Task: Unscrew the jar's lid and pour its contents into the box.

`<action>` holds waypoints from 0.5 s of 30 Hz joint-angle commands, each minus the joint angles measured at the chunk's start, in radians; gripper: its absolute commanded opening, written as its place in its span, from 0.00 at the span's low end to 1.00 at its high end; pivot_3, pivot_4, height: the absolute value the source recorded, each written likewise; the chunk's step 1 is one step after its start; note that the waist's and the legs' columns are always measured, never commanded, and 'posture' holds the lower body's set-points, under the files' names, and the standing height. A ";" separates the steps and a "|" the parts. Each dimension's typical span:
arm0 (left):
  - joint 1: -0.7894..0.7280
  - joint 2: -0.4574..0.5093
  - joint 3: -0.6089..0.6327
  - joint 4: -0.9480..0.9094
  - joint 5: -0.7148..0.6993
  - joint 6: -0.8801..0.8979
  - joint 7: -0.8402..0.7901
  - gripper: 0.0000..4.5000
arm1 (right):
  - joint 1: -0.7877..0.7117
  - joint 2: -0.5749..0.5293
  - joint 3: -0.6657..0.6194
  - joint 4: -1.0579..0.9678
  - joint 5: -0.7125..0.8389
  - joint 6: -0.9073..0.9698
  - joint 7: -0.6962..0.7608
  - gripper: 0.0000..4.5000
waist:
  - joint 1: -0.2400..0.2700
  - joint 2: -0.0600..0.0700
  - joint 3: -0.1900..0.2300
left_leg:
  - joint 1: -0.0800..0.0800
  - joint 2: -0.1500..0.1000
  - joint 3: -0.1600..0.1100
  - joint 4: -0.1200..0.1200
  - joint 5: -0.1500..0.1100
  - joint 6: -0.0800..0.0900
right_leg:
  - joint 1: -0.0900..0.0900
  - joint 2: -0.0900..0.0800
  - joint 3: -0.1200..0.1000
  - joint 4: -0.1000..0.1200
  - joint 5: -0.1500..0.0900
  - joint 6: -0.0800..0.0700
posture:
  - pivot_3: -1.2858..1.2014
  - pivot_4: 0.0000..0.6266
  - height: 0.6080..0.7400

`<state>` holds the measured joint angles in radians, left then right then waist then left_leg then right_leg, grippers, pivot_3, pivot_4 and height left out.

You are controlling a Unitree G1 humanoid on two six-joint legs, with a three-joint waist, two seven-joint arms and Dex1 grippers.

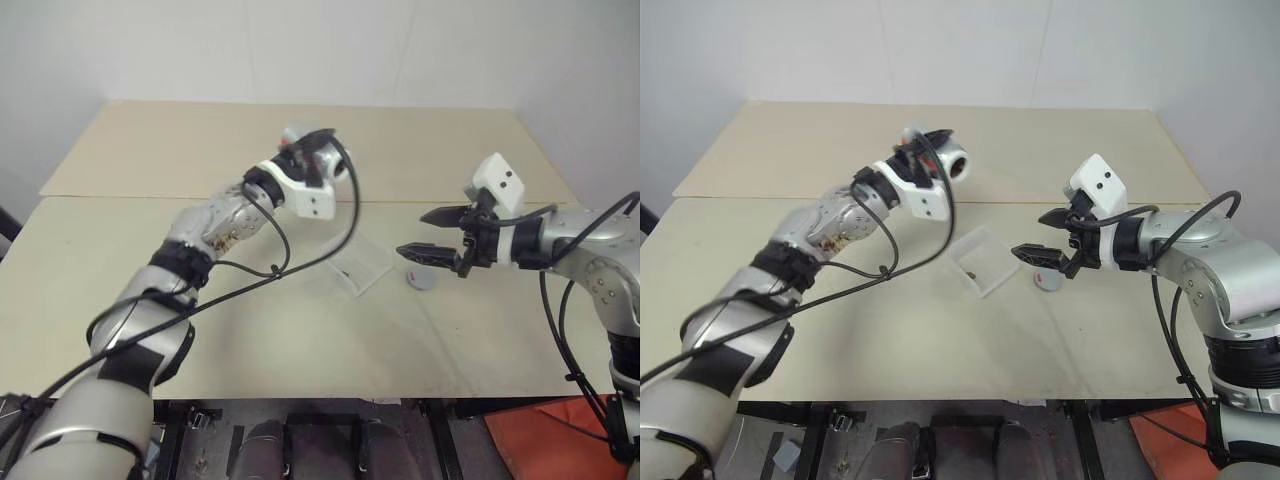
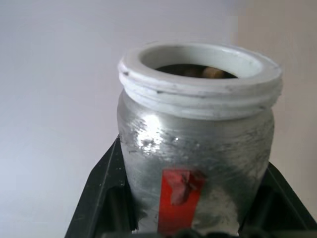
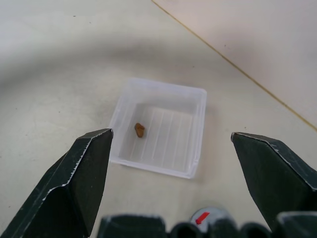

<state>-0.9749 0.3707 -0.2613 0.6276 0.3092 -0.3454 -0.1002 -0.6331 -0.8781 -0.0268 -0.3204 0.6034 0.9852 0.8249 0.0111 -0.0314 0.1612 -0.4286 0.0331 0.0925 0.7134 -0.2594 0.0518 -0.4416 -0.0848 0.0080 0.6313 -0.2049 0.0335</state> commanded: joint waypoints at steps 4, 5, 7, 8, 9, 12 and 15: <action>0.185 -0.049 0.283 -0.387 -0.456 0.643 -0.219 0.43 | 0.005 0.013 -0.034 -0.013 0.003 -0.038 -0.002 0.99 | -0.008 0.000 0.000 | 0.003 -0.001 -0.001 0.000 0.000 0.000 | 0.002 0.001 0.001 0.000 0.000 0.000 | 0.52 0.24 1.00; 0.225 -0.052 0.311 -0.431 -0.511 0.692 -0.248 0.43 | 0.008 0.019 -0.033 -0.015 0.004 -0.039 -0.006 0.99 | -0.009 0.000 0.000 | 0.004 -0.001 -0.001 -0.001 0.000 0.000 | 0.003 0.001 0.001 0.000 0.000 0.000 | 0.52 0.24 1.00; 0.297 -0.049 0.314 -0.481 -0.515 0.692 -0.267 0.43 | 0.013 0.028 -0.032 -0.018 0.005 -0.041 -0.012 0.99 | -0.012 0.000 0.000 | 0.005 0.000 -0.002 -0.001 0.000 0.001 | 0.004 0.001 0.002 0.000 0.000 0.000 | 0.52 0.24 1.00; 0.321 -0.056 0.326 -0.496 -0.536 0.700 -0.277 0.43 | 0.016 0.032 -0.032 -0.021 0.004 -0.041 -0.014 0.99 | -0.012 0.000 0.000 | 0.005 -0.001 -0.002 -0.001 0.000 0.001 | 0.004 0.001 0.002 0.000 0.000 0.000 | 0.52 0.24 1.00; 0.347 -0.062 0.329 -0.500 -0.545 0.687 -0.290 0.43 | 0.017 0.036 -0.032 -0.024 0.005 -0.039 -0.016 0.99 | -0.010 0.000 0.000 | 0.005 -0.001 -0.002 -0.001 0.000 0.001 | 0.004 0.001 0.002 0.000 0.000 0.000 | 0.52 0.24 1.00; 0.402 -0.078 0.328 -0.493 -0.558 0.628 -0.329 0.43 | 0.018 0.045 -0.030 -0.034 0.009 -0.031 -0.023 0.99 | -0.001 0.000 0.000 | 0.006 -0.001 -0.002 -0.001 0.000 0.001 | 0.004 0.001 0.001 -0.001 0.000 0.000 | 0.52 0.24 1.00; 0.421 -0.089 0.316 -0.462 -0.532 0.591 -0.324 0.43 | 0.019 0.046 -0.029 -0.051 0.019 -0.021 -0.027 0.99 | 0.002 0.000 0.000 | 0.006 -0.002 -0.002 -0.001 -0.001 0.001 | 0.004 0.000 0.001 -0.002 0.000 0.000 | 0.52 0.24 1.00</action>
<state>-0.5469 0.2826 0.0541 0.1873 -0.2275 0.2901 -0.4185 -0.6087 -0.8300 -0.0273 -0.3367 0.6118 0.9674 0.8021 0.0135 -0.0312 0.1610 -0.4222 0.0313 0.0900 0.7128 -0.2600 0.0527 -0.4370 -0.0845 0.0092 0.6299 -0.2044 0.0332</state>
